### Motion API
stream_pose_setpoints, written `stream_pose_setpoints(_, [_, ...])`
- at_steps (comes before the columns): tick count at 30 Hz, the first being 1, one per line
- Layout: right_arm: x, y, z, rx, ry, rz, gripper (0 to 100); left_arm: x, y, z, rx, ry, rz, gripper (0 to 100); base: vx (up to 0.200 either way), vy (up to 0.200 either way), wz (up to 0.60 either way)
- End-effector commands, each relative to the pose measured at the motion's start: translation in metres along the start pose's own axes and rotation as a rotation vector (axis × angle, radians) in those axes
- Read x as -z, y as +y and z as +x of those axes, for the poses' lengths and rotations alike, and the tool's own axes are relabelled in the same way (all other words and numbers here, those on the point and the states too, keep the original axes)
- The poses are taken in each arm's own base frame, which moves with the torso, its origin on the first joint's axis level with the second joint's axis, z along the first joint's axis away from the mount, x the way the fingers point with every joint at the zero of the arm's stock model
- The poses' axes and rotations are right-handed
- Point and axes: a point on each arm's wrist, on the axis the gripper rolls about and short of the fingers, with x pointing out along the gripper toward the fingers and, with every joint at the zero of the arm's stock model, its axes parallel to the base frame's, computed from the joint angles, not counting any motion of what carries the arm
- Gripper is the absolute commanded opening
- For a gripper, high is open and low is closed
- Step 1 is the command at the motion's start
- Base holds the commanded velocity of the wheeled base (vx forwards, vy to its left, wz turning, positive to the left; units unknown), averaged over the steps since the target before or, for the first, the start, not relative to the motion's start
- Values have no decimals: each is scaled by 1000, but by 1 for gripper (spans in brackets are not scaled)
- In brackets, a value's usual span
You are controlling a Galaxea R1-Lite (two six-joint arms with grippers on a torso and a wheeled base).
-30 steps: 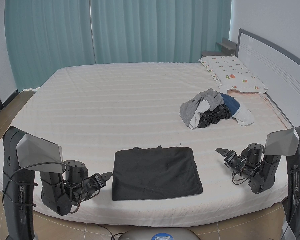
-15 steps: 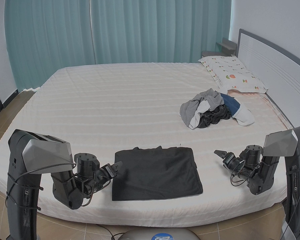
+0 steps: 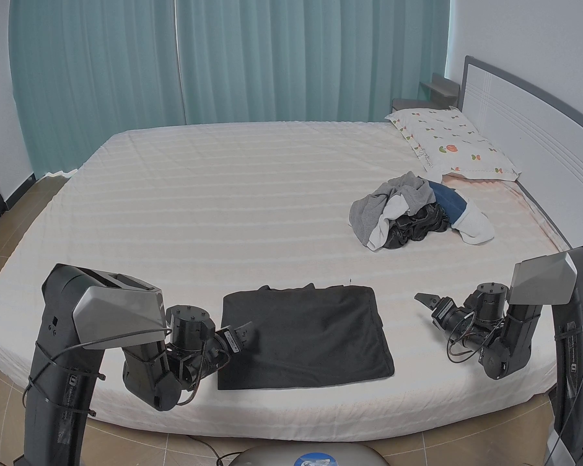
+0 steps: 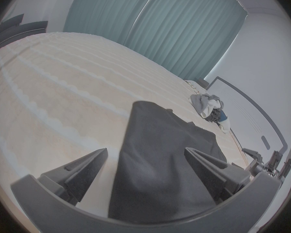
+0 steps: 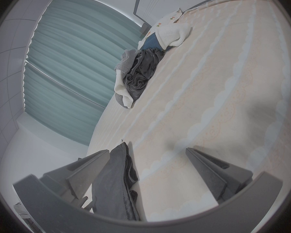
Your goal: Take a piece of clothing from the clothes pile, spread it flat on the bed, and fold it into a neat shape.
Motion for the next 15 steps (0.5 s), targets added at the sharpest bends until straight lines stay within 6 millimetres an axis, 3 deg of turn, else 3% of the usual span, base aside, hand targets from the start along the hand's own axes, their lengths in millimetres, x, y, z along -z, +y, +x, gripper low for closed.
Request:
stream_pose_setpoints(1, [1, -1, 0, 2, 4, 0, 100, 7, -2, 2, 4, 16, 9, 100, 0, 0, 0])
stream_pose_setpoints(13, [2, -2, 1, 5, 6, -10, 100, 5, -4, 4, 13, 4, -1, 100, 0, 0, 0])
stream_pose_setpoints(14, [2, -2, 1, 6, 7, -11, 100, 4, -4, 4, 14, 1, -3, 0, 0, 0, 0])
stream_pose_setpoints(15, [2, -2, 1, 7, 6, -11, 100, 4, -4, 4, 14, 1, -3, 0, 0, 0, 0])
